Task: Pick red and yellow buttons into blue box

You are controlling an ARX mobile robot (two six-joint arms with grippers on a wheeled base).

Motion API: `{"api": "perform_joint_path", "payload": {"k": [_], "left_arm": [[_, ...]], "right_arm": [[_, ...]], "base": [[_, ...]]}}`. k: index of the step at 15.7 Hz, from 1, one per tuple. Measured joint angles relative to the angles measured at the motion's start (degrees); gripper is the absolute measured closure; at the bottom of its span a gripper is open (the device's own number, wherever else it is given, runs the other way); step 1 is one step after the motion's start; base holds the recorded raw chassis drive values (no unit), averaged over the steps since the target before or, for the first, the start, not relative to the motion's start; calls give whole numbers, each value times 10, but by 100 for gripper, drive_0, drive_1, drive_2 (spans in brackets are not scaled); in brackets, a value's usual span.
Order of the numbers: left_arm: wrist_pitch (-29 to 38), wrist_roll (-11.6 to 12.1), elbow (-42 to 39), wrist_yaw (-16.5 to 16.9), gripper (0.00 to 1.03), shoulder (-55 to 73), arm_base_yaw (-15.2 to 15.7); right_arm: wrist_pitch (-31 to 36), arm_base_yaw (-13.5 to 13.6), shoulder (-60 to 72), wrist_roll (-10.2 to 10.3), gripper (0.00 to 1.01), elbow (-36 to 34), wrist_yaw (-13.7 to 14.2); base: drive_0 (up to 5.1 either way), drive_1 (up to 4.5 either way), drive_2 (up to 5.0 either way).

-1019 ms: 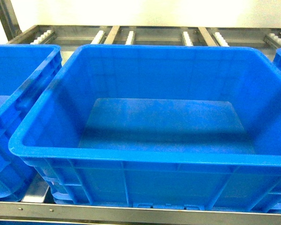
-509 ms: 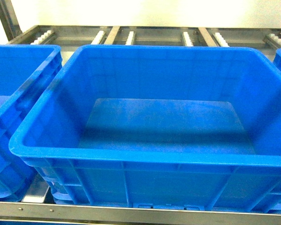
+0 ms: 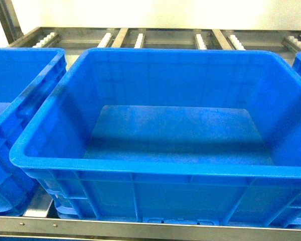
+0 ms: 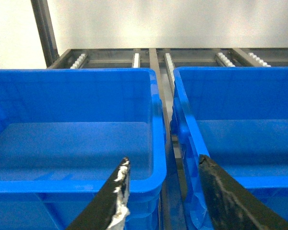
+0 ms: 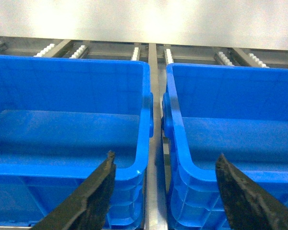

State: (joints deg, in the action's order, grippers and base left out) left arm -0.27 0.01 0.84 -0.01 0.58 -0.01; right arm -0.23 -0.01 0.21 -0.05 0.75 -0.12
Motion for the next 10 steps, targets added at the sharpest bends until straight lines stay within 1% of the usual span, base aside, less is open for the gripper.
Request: {"api": "perform_joint_path", "payload": {"k": [3,4,5,6,10], "left_arm": [[0,0,0,0,26,0,0],[0,0,0,0,15,0,0],[0,0,0,0,3,0,0],[0,0,0,0,5,0,0],[0,0,0,0,5,0,0]], "right_arm": [[0,0,0,0,8,0,0],[0,0,0,0,1,0,0],[0,0,0,0,4,0,0],[0,0,0,0,3,0,0],[0,0,0,0,3,0,0]], "base": [[0,0,0],[0,0,0],[0,0,0],[0,0,0],[0,0,0]]}}
